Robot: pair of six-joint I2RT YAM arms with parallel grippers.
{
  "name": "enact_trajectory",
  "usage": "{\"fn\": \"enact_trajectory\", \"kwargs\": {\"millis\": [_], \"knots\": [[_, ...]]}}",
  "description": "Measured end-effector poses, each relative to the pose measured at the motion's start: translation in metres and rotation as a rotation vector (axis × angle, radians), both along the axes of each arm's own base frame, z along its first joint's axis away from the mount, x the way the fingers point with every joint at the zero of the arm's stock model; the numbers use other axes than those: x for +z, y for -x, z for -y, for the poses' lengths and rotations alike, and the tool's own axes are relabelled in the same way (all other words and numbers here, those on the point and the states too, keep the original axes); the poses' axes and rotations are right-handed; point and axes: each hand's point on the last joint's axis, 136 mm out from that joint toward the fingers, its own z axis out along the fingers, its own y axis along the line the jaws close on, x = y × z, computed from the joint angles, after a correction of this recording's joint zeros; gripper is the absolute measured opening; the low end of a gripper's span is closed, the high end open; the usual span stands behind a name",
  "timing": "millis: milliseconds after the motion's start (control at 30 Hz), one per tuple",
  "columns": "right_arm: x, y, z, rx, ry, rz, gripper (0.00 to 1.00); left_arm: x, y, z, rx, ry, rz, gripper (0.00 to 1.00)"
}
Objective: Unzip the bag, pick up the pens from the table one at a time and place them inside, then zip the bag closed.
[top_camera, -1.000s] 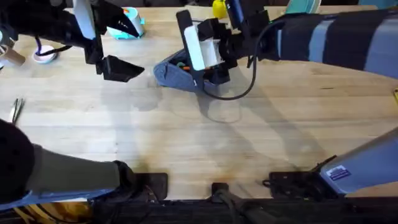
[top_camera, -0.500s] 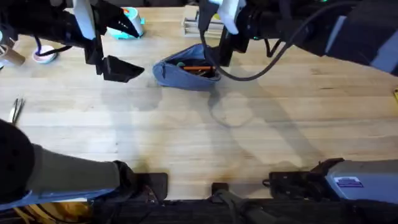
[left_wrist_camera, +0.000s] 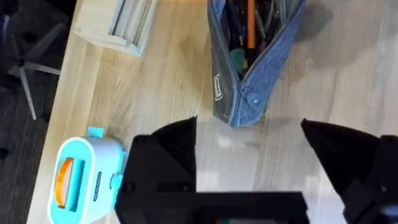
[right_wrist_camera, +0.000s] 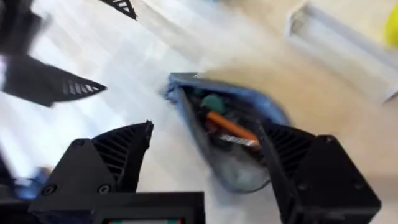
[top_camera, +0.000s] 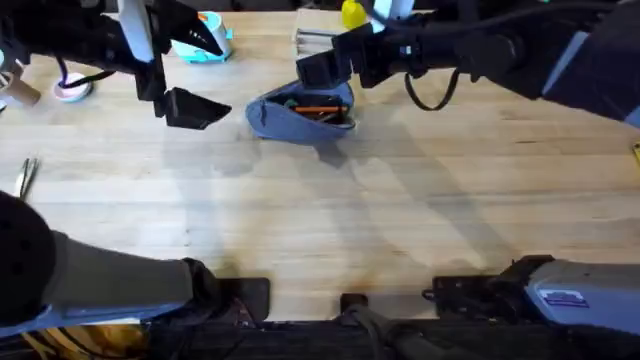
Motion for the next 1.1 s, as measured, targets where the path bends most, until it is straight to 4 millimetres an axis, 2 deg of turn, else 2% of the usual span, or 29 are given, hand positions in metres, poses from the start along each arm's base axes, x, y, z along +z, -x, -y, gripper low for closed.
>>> {"fn": "enact_trajectory", "kwargs": {"millis": [133,333,367,400,500,600,633,667,733,767,833,933,1100], "knots": [[-0.005,0.007,-0.001,-0.072,-0.073,-0.145,0.997,-0.009,-0.002,-0.001,-0.024,-0.002,-0.005,0.994],[-0.004,0.016,-0.012,-0.097,-0.124,-0.216,0.997,-0.045,-0.012,-0.007,-0.040,0.021,-0.074,0.994],[-0.004,0.019,-0.017,-0.095,-0.133,-0.230,0.997,-0.050,-0.013,-0.008,-0.043,0.024,-0.084,0.994],[-0.005,0.032,-0.032,-0.098,-0.147,-0.268,0.997,-0.063,-0.017,-0.009,-0.052,0.031,-0.101,0.994],[-0.007,0.040,-0.048,-0.100,-0.148,-0.272,0.997,-0.073,-0.019,-0.010,-0.058,0.038,-0.116,0.994],[-0.014,0.043,-0.075,-0.103,-0.156,-0.244,0.997,-0.086,-0.022,-0.011,-0.059,0.050,-0.142,0.994],[-0.016,0.041,-0.080,-0.104,-0.159,-0.238,0.997,-0.089,-0.022,-0.011,-0.059,0.052,-0.147,0.994],[-0.027,0.034,-0.093,-0.121,-0.180,-0.240,0.997,-0.093,-0.023,-0.011,-0.060,0.055,-0.155,0.994],[-0.038,0.027,-0.100,-0.146,-0.196,-0.259,0.997,-0.094,-0.023,-0.011,-0.061,0.055,-0.157,0.993],[-0.057,0.017,-0.107,-0.180,-0.210,-0.289,0.997,-0.094,-0.023,-0.011,-0.061,0.056,-0.157,0.993],[-0.067,0.013,-0.109,-0.201,-0.215,-0.308,0.997,-0.094,-0.022,-0.011,-0.061,0.056,-0.158,0.993],[-0.073,0.011,-0.110,-0.223,-0.224,-0.332,0.997,-0.094,-0.022,-0.011,-0.061,0.056,-0.160,0.993],[-0.070,0.017,-0.118,-0.223,-0.244,-0.342,0.997,-0.094,-0.022,-0.011,-0.061,0.057,-0.162,0.994]]}}
